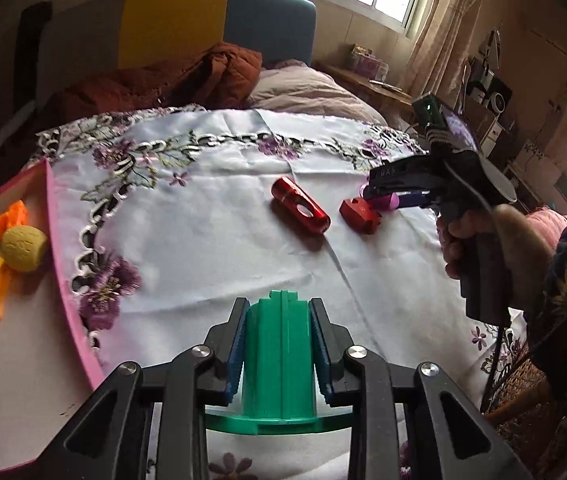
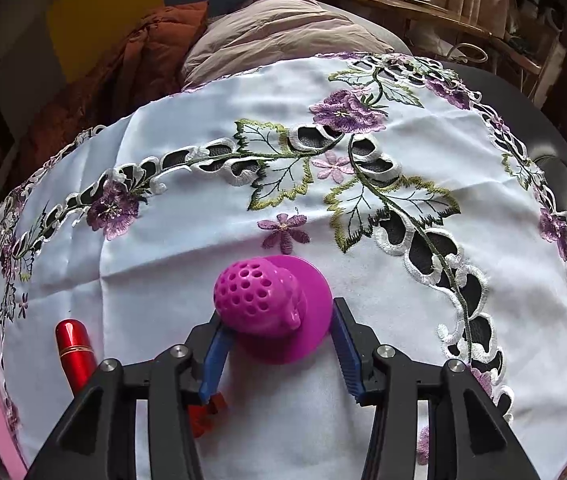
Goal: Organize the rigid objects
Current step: 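Grasp the magenta suction cup with the right tool, then carry the green stand into the tray and open the left tool while the right tool holds the magenta cup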
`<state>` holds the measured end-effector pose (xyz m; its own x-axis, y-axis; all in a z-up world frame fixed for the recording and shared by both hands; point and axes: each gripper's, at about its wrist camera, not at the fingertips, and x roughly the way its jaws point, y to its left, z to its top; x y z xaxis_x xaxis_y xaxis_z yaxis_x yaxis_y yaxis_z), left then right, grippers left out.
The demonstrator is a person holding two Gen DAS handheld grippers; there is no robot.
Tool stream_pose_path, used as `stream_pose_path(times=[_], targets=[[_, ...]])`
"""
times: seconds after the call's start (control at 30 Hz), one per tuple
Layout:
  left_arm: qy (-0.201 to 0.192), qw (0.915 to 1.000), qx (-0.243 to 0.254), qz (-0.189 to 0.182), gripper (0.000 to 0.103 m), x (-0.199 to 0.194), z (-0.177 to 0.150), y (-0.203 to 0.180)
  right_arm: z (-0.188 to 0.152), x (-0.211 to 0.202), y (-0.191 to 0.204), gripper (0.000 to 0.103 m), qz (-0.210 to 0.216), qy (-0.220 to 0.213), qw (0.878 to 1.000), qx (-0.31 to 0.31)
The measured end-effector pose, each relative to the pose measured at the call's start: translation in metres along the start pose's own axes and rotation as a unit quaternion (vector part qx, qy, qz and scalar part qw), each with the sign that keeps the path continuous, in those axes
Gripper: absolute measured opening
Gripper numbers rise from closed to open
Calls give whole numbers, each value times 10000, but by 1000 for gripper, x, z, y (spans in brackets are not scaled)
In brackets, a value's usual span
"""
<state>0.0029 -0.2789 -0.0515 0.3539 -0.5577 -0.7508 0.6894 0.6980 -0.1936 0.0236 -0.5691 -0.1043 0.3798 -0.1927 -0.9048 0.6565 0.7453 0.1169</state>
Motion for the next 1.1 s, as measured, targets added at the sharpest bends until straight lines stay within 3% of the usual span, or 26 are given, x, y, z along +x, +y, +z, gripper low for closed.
stream_pose_path(times=[0.23, 0.7, 1.0, 1.1], targets=[[-243, 9996, -77, 135, 29, -27, 2, 9, 1, -1, 0, 51, 11, -28, 10000, 10], [-346, 9983, -404, 245, 29, -49, -8, 37, 0, 0, 6, 62, 38, -19, 9999, -128], [-407, 9962, -711, 287, 29, -65, -15, 65, 3, -5, -2, 64, 230, -68, 9995, 204], [-526, 9938, -895, 391, 29, -79, -18, 83, 5, -10, -9, 69, 518, -130, 9975, 472]])
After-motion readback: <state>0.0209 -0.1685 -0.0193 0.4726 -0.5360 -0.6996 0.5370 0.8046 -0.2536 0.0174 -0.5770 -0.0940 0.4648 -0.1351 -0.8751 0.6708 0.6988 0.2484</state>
